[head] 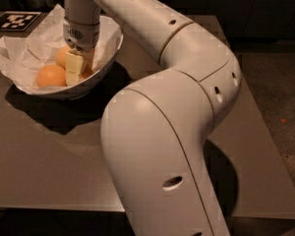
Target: Pick orange from white bowl
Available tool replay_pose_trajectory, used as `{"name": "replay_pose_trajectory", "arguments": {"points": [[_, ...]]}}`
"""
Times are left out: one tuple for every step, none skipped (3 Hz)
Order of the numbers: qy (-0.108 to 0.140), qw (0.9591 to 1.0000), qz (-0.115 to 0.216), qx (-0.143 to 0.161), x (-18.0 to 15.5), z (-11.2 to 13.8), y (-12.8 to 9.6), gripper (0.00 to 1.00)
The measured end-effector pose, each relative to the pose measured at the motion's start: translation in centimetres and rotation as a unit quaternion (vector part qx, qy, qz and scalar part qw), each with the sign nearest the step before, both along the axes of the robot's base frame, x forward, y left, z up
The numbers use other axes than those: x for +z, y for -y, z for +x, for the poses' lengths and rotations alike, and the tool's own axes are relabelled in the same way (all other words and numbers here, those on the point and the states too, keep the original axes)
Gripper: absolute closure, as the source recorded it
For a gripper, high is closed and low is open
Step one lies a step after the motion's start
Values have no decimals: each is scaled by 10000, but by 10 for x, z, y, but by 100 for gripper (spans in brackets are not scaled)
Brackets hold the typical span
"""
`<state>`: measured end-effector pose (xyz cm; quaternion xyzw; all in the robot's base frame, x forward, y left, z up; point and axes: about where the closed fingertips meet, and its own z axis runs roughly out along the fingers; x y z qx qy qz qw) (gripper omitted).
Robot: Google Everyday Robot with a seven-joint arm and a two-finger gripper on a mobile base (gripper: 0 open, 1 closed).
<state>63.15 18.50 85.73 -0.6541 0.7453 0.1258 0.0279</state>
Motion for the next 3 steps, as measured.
{"name": "replay_pose_trajectory", "arguments": {"points": [[3,10000,-5,5,0,0,0,66],[4,10000,-5,4,0,0,0,90],[190,9997,161,12,3,5,-7,100]]}}
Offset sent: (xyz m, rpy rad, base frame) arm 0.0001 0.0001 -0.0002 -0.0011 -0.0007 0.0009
